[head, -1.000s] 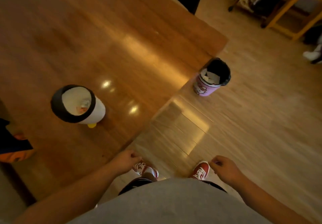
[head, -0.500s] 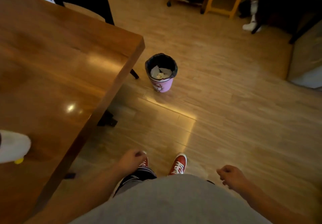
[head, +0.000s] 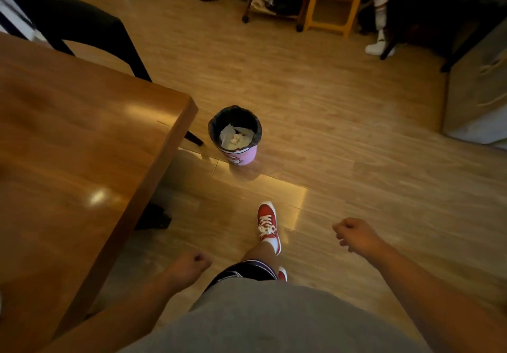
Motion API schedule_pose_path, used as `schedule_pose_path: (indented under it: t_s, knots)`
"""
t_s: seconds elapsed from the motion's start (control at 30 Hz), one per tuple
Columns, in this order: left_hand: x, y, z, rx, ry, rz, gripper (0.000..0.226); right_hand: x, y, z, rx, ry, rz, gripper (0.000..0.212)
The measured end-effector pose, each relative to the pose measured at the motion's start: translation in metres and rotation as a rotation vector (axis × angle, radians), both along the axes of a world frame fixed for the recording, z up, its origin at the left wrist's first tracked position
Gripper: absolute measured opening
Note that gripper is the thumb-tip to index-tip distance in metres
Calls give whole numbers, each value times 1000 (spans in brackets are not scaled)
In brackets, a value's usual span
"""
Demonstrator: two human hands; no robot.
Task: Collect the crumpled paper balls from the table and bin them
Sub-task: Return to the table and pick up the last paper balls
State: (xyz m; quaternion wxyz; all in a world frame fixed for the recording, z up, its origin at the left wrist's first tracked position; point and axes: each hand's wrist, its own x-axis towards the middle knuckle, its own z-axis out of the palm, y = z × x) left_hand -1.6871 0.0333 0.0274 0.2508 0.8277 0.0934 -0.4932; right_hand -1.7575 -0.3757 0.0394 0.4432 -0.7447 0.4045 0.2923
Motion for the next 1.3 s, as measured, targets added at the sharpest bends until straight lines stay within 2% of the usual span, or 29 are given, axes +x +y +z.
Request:
schedule_pose_path:
  t_s: [0.27,0.43,0.57,0.7,0.83,1.07,1.3]
  knots:
    - [126,-70,-18,54,57,-2,18,105,-63,7,25,37,-58,29]
    - [218,-162,2,-30,50,36,15,123,-113,20,-26,91,-150,24]
    - [282,-236,14,-102,-22,-38,22,137,-155,23,-37,144,-188,21]
    - [337,-307,17,-181,-76,-68,32,154,-203,11,-40,194,-202,24]
    - [381,-364,15,-218,-62,-53,34,192,-264,-9,-47,222,-182,24]
    - [423,-396,21,-104,-95,-9,33,318,-347,-8,-46,192,87,28]
    - [436,-353,20,30,-40,217,23,490,-347,15,-58,58,383,26]
